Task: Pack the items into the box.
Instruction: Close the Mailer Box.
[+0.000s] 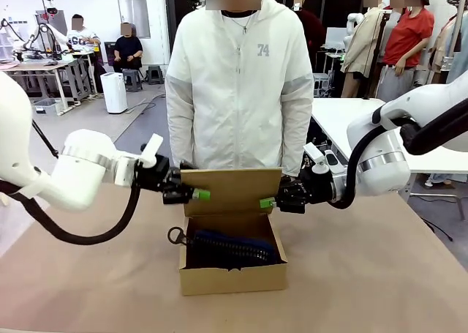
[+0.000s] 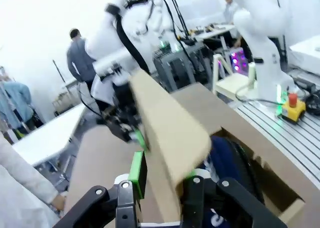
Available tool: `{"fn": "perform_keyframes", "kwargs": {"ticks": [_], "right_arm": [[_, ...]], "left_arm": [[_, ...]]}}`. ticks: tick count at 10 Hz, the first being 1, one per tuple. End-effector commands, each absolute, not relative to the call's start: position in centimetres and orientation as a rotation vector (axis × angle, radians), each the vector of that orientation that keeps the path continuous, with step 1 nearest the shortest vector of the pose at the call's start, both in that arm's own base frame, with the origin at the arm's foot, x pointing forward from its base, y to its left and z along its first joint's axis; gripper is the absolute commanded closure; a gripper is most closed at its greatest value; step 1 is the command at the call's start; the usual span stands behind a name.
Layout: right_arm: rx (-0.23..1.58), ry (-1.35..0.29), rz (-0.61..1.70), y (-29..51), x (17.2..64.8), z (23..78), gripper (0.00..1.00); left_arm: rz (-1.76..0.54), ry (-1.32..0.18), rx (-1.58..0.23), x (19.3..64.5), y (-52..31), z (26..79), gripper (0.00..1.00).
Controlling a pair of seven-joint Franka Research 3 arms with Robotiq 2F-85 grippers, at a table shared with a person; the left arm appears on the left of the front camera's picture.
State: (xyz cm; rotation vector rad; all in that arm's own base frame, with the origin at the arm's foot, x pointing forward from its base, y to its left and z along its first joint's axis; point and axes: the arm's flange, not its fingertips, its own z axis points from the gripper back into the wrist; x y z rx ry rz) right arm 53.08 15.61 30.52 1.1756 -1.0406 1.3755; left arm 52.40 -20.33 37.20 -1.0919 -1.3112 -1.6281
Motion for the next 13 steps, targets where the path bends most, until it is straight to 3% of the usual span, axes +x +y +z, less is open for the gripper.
{"fn": "perform_keyframes", "kwargs": {"ticks": [1, 2, 3, 4, 6, 9, 13], "right_arm": [[1.200, -1.087, 1.383, 15.7, 53.8, 30.1, 0.72], [1.204, -1.103, 1.387, 15.4, 53.7, 30.2, 0.57], [1.205, -1.108, 1.390, 15.2, 53.5, 30.3, 0.01], [1.201, -1.116, 1.390, 15.0, 53.4, 30.5, 0.00], [1.221, -1.121, 1.404, 14.7, 53.1, 30.9, 0.00], [1.210, -1.137, 1.403, 13.0, 52.1, 31.5, 0.00], [1.176, -1.155, 1.285, 6.3, 48.9, 32.7, 0.00]], "left_arm": [[-1.592, -1.459, -1.077, 48.8, -18.6, 30.9, 0.60], [-1.586, -1.428, -1.086, 48.7, -18.5, 30.4, 0.60], [-1.594, -1.378, -1.094, 48.8, -18.5, 30.3, 0.54], [-1.611, -1.326, -1.092, 48.9, -18.5, 30.1, 0.00], [-1.599, -1.274, -1.090, 49.1, -18.5, 29.9, 0.00], [-1.524, -1.316, -1.026, 47.8, -17.1, 30.0, 0.00], [-1.361, -1.267, -0.918, 41.1, -12.5, 29.2, 0.00]]}}
